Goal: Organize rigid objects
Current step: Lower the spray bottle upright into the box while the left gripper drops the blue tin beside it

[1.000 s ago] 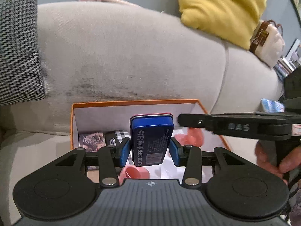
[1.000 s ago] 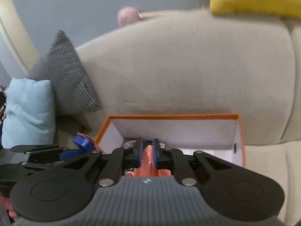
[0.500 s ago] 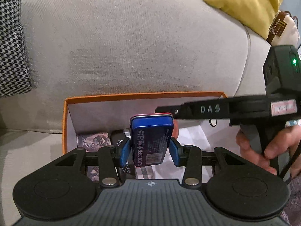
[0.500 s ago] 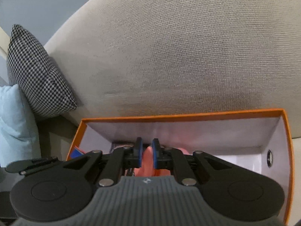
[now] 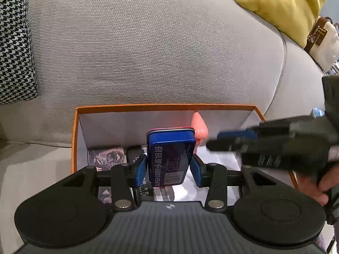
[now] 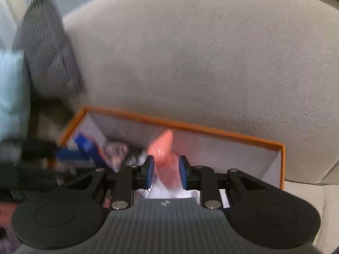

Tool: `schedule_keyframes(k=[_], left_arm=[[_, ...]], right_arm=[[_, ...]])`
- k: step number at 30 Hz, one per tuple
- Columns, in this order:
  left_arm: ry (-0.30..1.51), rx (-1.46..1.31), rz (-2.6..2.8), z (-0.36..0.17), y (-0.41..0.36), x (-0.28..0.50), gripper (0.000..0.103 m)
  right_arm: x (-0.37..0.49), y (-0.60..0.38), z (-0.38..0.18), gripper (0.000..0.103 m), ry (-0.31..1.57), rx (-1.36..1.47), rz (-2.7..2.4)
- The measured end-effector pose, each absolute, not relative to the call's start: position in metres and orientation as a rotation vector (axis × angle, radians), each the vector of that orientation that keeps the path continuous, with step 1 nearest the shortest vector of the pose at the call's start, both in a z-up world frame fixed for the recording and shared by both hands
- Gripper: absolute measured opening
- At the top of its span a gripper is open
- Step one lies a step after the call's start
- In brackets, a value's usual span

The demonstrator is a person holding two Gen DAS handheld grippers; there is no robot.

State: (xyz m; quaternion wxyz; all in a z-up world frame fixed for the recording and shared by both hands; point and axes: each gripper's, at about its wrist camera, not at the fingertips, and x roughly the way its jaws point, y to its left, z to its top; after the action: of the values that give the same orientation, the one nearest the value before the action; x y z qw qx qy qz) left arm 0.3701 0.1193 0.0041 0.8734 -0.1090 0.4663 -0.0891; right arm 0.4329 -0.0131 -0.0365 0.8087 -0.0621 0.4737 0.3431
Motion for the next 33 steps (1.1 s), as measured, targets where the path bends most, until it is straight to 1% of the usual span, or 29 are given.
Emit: schedule_keyframes(k=[7, 8, 9, 14, 20, 24, 28, 33], left_arm=[[0.974, -0.212, -0.179, 0.008, 0.119, 0.371, 0.05], [0.977, -0.211, -0.179, 0.007, 0.12, 0.372, 0.05], [0.979, -0.211, -0.182, 0.007, 0.12, 0.372, 0.05], [0.99, -0.224, -0.198, 0.004, 0.119, 0.376, 0.05], [1.032, -0.238, -0.247, 0.002, 0.104, 0.383, 0.05], [1.105, -0.193, -0.288, -0.004, 0.082, 0.391, 0.05], [1.231, -0.129, -0.323, -0.019, 0.054, 0.399, 0.05], [1.353, -0.093, -0.271, -0.041, 0.04, 0.414, 0.05]], right_arm=[[0.439, 0.015, -0.069, 0.026, 1.082, -0.328, 0.79], [0.441, 0.018, -0.073, 0.026, 1.089, -0.343, 0.791], [0.443, 0.021, -0.075, 0.022, 1.087, -0.357, 0.793], [0.441, 0.027, -0.079, 0.023, 1.048, -0.433, 0.828], [0.435, 0.004, -0.066, 0.023, 1.015, -0.425, 0.772], [0.428, -0.021, -0.047, 0.023, 0.98, -0.41, 0.733], [0.415, -0.035, -0.038, 0.023, 0.968, -0.428, 0.741], [0.412, -0.029, -0.045, 0.023, 0.975, -0.436, 0.752]])
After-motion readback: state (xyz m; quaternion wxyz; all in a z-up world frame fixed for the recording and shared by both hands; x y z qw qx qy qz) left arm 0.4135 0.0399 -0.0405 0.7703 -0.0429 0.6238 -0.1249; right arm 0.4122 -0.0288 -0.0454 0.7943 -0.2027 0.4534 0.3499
